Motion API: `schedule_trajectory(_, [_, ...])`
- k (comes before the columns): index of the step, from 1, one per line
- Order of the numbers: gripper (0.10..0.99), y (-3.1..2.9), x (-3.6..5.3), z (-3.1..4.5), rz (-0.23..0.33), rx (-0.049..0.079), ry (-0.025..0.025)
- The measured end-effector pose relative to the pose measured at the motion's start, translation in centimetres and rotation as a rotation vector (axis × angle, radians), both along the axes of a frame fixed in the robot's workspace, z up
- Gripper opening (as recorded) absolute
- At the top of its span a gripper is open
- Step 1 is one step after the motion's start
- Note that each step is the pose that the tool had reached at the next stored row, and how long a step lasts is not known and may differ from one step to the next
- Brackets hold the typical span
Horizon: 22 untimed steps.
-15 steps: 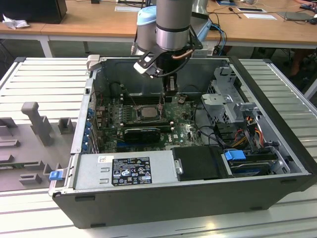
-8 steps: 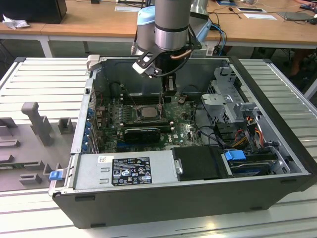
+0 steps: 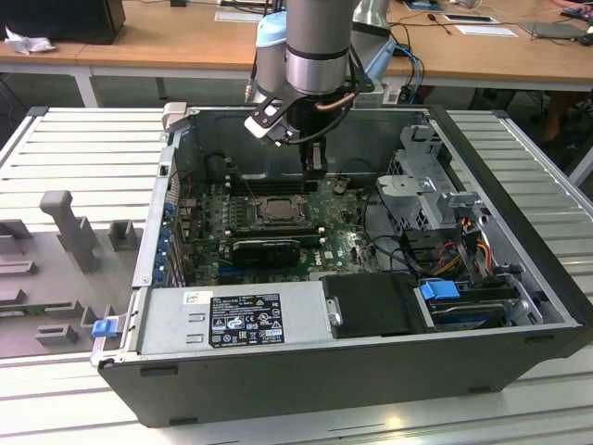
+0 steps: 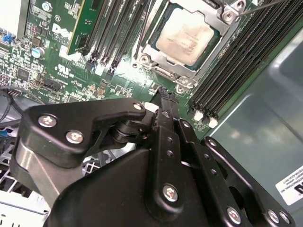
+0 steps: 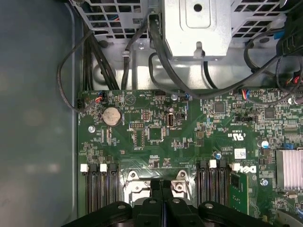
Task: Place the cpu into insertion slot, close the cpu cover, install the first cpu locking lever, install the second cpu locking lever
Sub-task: 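Close the cpu cover, then install the first cpu locking lever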
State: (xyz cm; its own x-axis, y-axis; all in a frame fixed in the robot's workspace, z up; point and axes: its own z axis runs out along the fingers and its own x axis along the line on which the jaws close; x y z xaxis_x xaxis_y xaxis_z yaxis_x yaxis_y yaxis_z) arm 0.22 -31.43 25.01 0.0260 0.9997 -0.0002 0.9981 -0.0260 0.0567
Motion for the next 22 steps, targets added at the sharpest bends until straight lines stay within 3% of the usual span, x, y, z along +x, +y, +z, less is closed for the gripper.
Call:
schedule_trajectory(5, [0.106, 0.0, -0.77, -0.46, 0.0, 0.0, 0.0])
schedule_trajectory(9, [0.106, 0.0, -1.64, -1.8, 0.0, 0.0, 0.0001])
schedule_trajectory(10, [0.106, 0.0, -2.29, -2.07, 0.0, 0.0, 0.0])
schedule_trajectory(16, [0.106, 0.0, -4.53, -2.22, 0.001, 0.001, 0.0001])
schedule_trajectory(21, [0.106, -0.01, -5.31, -2.16, 0.001, 0.0, 0.0003])
schedule_trajectory(22, [0.106, 0.0, -5.31, -1.79, 0.001, 0.001, 0.0002])
